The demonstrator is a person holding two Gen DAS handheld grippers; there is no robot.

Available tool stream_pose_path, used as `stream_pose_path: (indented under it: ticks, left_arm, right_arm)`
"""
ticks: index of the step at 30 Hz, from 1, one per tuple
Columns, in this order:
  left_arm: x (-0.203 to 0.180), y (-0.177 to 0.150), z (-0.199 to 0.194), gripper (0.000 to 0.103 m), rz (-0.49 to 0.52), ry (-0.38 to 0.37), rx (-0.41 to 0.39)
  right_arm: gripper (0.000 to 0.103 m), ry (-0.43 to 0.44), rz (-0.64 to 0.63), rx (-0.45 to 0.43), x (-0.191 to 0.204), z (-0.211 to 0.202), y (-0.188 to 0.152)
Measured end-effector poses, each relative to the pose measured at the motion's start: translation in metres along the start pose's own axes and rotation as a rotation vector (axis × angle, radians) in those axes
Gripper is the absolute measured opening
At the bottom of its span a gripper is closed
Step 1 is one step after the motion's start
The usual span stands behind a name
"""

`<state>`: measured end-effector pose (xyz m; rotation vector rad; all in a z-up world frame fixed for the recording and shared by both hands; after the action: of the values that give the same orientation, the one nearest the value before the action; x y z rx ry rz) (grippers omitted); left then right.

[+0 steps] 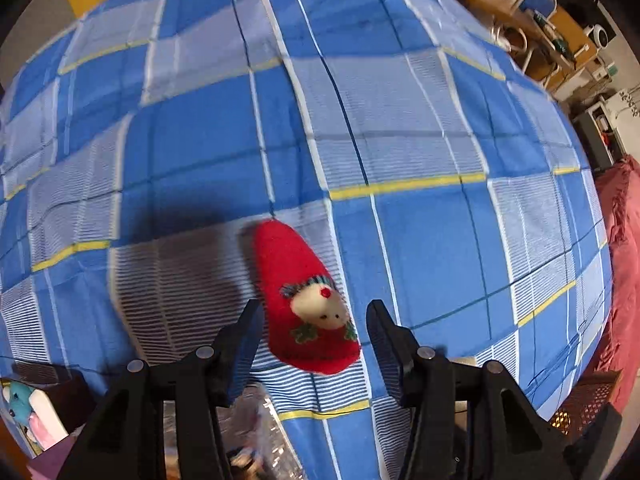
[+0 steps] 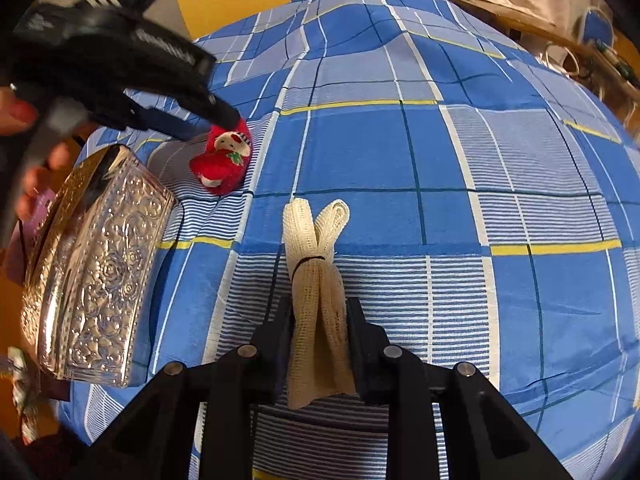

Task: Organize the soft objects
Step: 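Grasp the red Santa sock with the left tool while the right tool holds the cloth strip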

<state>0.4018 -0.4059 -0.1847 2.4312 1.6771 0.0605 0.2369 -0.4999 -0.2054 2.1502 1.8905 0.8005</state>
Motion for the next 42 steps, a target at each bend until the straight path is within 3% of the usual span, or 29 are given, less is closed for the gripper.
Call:
stream_pose_path:
  ticks: [7, 12, 13, 18, 20, 24, 28, 32, 33, 34, 37, 42]
  left_arm:
    - [-0.007, -0.001, 0.016, 0.053, 0.046, 0.052, -0.001]
    - [-0.006, -0.002, 0.004, 0.023, 0.02, 0.012, -0.046]
    - [-0.007, -0.001, -0.003, 0.022, 0.016, -0.008, -0.066]
    - [-0.006, -0.006, -0.014, 0.022, 0.019, -0.04, -0.088]
    - [-0.007, -0.009, -0.008, 0.022, 0.033, -0.01, -0.076]
    - [-0.011, -0.01, 0.002, 0.04, 0.034, 0.006, -0.043]
    - [-0.008, -0.006, 0.015, 0.041, 0.045, 0.085, -0.004]
    - [-0.004, 0.0, 0.024, 0.041, 0.019, 0.1, 0.009]
    - [-0.002, 0.001, 0.023, 0.039, 0.006, 0.099, 0.005]
    - [-0.001, 0.003, 0.022, 0.029, -0.01, 0.091, -0.005]
    - [0.0, 0.004, 0.013, 0.019, -0.007, 0.072, -0.019]
    - [0.007, 0.003, -0.021, 0.017, -0.054, -0.021, -0.111]
  right_arm:
    - [0.026, -0.004, -0.007, 0.01, 0.002, 0.002, 0.001]
    - [0.026, 0.008, 0.017, 0.015, -0.002, 0.004, 0.004]
    - [0.026, 0.008, 0.018, 0.014, -0.003, 0.005, 0.003]
    - [0.027, 0.004, 0.025, 0.012, -0.004, 0.008, 0.003]
    - [0.027, 0.0, 0.024, 0.01, -0.005, 0.008, 0.003]
    - [0.029, -0.005, 0.018, 0.016, -0.003, 0.008, 0.001]
    - [0.029, 0.004, 0.026, 0.024, -0.004, 0.008, 0.001]
    - [0.029, 0.01, 0.037, 0.029, -0.005, 0.01, 0.002]
    - [0.029, 0.01, 0.038, 0.029, -0.005, 0.011, 0.003]
    - [0.029, 0.009, 0.036, 0.029, -0.006, 0.012, 0.003]
    - [0.029, 0.008, 0.04, 0.027, -0.007, 0.013, 0.003]
    - [0.029, -0.002, 0.029, 0.023, -0.006, 0.014, 0.002]
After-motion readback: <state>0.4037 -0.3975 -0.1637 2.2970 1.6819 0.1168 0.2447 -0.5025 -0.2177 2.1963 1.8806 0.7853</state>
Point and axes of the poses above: each gripper's, at about its wrist camera, not at the fingertips, and z roughly the way its jaws point, x to its left, y to its top, the point moved 9 cm from there along z, roughly the way its jaws point, and after that the axes turned 3 degrees about -x, right-handed, at the moved point
